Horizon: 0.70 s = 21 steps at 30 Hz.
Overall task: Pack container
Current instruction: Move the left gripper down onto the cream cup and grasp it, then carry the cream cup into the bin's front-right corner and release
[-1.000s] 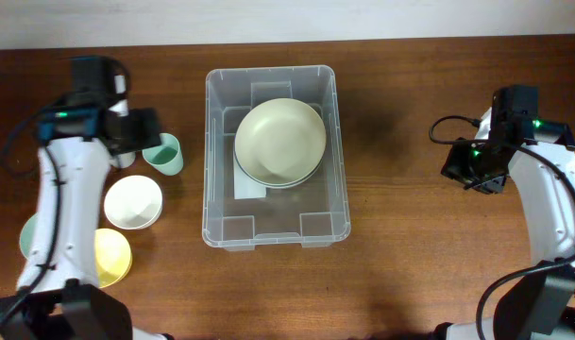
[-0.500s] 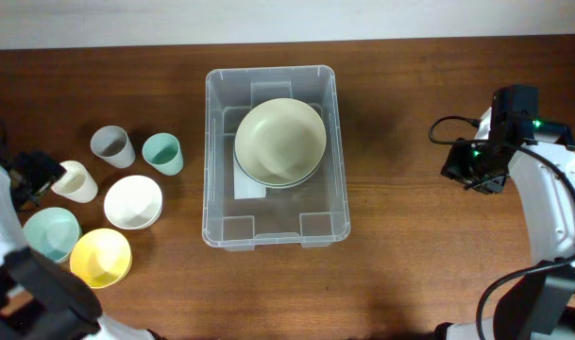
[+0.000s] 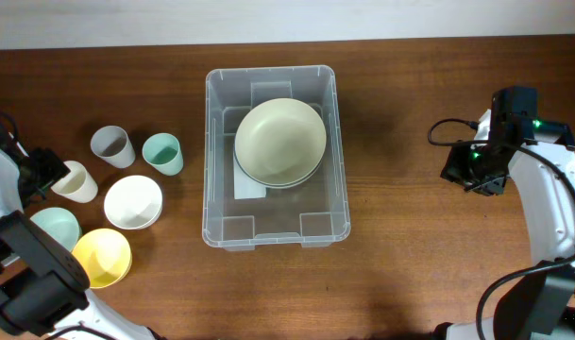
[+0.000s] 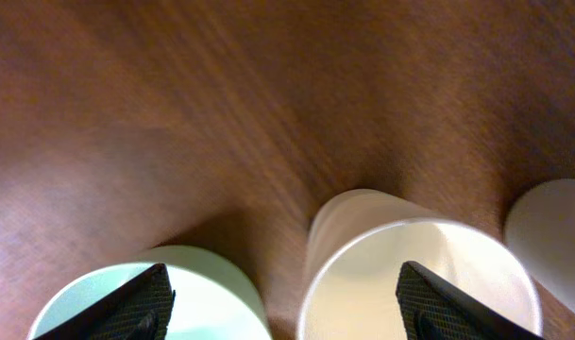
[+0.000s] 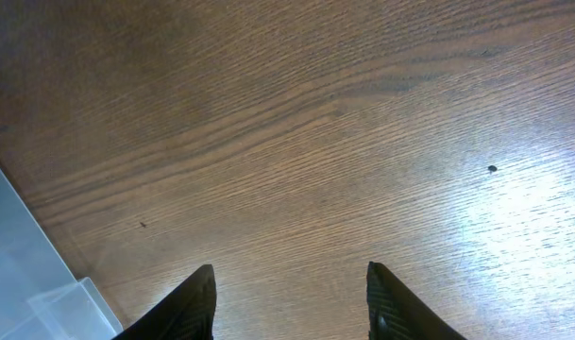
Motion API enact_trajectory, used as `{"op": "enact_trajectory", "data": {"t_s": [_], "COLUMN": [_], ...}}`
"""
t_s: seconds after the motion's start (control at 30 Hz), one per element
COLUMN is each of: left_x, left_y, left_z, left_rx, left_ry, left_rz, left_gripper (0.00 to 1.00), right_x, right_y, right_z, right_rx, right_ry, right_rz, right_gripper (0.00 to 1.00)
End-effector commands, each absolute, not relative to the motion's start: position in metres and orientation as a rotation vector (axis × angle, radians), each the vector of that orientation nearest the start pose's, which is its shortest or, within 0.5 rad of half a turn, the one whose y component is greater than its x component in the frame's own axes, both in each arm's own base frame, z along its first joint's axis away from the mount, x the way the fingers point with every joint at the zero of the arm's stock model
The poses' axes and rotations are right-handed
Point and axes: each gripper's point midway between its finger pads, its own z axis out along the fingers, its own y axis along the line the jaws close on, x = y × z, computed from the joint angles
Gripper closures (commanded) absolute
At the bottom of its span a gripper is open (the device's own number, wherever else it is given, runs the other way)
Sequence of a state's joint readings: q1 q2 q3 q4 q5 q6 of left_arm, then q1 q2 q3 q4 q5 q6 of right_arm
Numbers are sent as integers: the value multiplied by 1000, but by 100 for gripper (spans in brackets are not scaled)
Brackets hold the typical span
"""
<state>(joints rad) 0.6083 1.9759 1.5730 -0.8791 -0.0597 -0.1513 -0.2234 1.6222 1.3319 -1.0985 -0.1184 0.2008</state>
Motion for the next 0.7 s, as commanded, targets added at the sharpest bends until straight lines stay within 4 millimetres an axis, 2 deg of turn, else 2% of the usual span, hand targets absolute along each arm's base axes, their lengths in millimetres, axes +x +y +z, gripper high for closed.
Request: {"op": "enact_trajectory", "data": {"t_s": [0.0, 0.07, 0.23, 0.3, 0.37, 0.4, 0.43, 0.57, 0.67], "left_x": [367, 365, 366, 366, 366, 367, 368, 374, 381], "left_y": [254, 252, 250, 250, 250, 251, 252, 255, 255], "left_z": [59, 48, 41, 41, 41, 42, 43, 63, 101], "left_rx": [-1024, -1033, -1032, -1031, -1031, -1030, -1029, -1021, -993], "left_ry": [2711, 2737, 2752, 2752, 2751, 2747, 2744, 2724, 2688], "left_rz": [75, 62, 56, 56, 56, 57, 59, 66, 79], "left_gripper": [24, 24, 48, 60, 85, 94, 98, 100, 100], "right_x": [325, 325, 325, 325, 325, 325, 325, 325, 325], "right_y": [-51, -51, -50, -50, -50, -50, -50, -50, -50], "right_z": [125, 125, 125, 125, 125, 125, 125, 125, 125], "right_rx": [581, 581, 581, 582, 582, 582, 582, 582, 577], "right_ry": [2893, 2893, 2893, 2894, 2896, 2896, 2896, 2896, 2897], "right_rz": [175, 174, 175, 175, 174, 174, 175, 174, 174], "right_gripper": [53, 53, 53, 53, 53, 53, 53, 53, 53]}}
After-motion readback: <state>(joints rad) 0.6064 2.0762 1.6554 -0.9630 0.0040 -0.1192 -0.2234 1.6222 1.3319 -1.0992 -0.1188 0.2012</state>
